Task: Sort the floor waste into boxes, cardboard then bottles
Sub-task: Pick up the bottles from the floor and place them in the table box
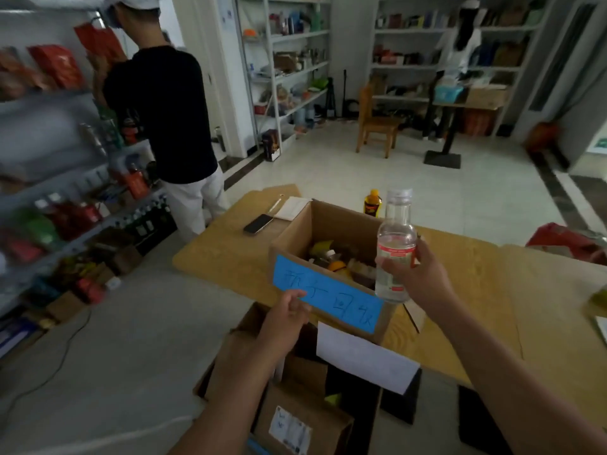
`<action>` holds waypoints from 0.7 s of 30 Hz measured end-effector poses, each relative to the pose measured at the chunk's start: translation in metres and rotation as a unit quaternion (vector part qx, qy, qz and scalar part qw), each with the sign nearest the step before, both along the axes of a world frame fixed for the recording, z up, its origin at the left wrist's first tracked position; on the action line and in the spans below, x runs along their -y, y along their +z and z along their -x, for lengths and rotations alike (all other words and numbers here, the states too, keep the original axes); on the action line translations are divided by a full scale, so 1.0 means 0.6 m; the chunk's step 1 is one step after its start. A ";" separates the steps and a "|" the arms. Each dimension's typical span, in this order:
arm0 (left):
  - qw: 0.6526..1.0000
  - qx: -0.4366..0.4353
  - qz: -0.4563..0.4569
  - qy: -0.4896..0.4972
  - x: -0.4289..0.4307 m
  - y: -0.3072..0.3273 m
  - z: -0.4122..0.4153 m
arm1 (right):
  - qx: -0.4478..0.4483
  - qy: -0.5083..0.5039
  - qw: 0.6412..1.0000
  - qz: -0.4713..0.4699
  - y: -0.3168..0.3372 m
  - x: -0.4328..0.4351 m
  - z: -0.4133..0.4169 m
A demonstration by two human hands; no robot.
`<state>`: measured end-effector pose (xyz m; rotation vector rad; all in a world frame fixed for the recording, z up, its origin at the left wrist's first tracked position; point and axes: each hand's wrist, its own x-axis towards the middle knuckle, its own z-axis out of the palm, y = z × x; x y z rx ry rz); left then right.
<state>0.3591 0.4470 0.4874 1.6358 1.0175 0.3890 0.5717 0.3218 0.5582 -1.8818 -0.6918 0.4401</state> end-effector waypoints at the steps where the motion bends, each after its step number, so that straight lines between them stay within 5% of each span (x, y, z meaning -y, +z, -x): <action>1: 1.000 -0.011 0.003 0.003 0.000 -0.010 -0.025 | 0.001 0.006 1.000 0.002 -0.008 -0.009 -0.029; 7: 0.997 -0.065 0.032 0.007 -0.020 -0.035 -0.144 | -0.017 0.071 0.996 0.047 -0.056 -0.120 -0.149; 14: 0.988 -0.149 0.021 0.015 -0.075 -0.044 -0.203 | -0.284 0.049 0.955 0.069 -0.133 -0.292 -0.176; 21: 0.979 -0.206 -0.013 0.000 -0.095 -0.062 -0.210 | -0.192 0.107 0.964 0.151 -0.204 -0.366 -0.167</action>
